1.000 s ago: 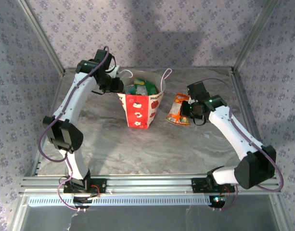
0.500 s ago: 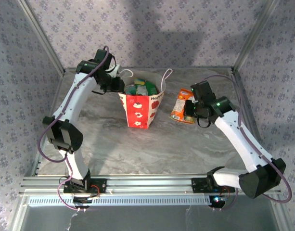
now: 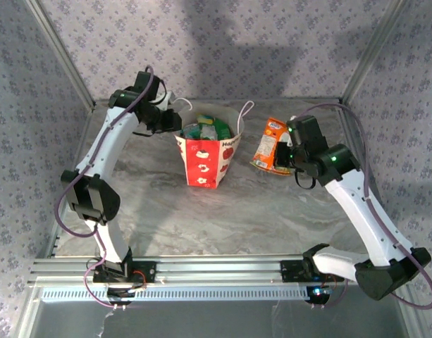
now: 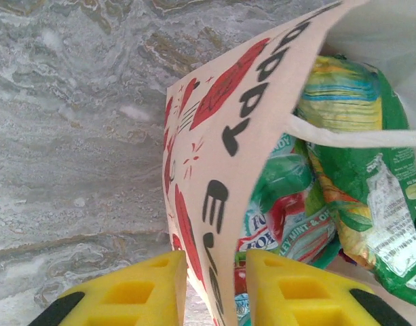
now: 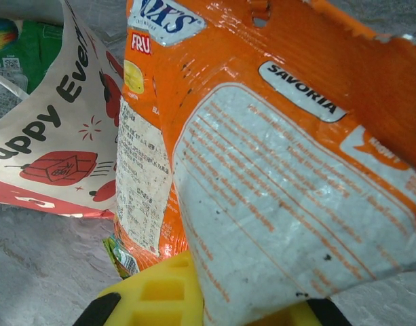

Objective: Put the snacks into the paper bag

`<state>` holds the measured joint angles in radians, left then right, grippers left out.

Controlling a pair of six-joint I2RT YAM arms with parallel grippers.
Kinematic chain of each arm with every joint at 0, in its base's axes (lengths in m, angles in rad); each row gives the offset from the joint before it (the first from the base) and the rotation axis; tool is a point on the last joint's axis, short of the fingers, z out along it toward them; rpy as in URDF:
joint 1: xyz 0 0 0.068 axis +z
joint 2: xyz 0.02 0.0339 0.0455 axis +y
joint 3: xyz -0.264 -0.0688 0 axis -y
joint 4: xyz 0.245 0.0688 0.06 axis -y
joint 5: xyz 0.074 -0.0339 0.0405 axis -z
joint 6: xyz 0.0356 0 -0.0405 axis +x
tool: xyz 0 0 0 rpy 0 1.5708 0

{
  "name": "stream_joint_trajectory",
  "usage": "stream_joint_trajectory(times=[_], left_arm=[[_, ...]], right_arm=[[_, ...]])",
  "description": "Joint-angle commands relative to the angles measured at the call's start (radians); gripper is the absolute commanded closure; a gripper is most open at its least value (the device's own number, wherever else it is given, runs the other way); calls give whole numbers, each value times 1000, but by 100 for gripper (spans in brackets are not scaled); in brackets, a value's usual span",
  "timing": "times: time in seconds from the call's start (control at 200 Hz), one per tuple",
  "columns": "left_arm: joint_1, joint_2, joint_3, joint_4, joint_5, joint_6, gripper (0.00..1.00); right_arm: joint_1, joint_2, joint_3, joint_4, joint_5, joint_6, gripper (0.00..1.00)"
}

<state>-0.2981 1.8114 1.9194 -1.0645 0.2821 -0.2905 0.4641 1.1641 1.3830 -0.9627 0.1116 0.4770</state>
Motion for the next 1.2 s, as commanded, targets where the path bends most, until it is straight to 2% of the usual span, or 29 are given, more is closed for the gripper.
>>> stream_joint_trajectory(times=[0.0, 0.27, 0.795, 1.194], left_arm=[[22, -43, -24, 35, 47, -53, 71], [31, -49, -45, 61, 84, -73, 71], [42, -79, -67, 73, 90, -85, 71], [48, -90, -86, 91, 94, -93, 71]], right_arm=[[16, -33, 59, 0, 38, -24, 100], [41, -37, 102, -8, 59, -42, 100], [122, 3, 248, -2, 63, -100, 100], [174, 77, 341, 53, -5, -127, 100]])
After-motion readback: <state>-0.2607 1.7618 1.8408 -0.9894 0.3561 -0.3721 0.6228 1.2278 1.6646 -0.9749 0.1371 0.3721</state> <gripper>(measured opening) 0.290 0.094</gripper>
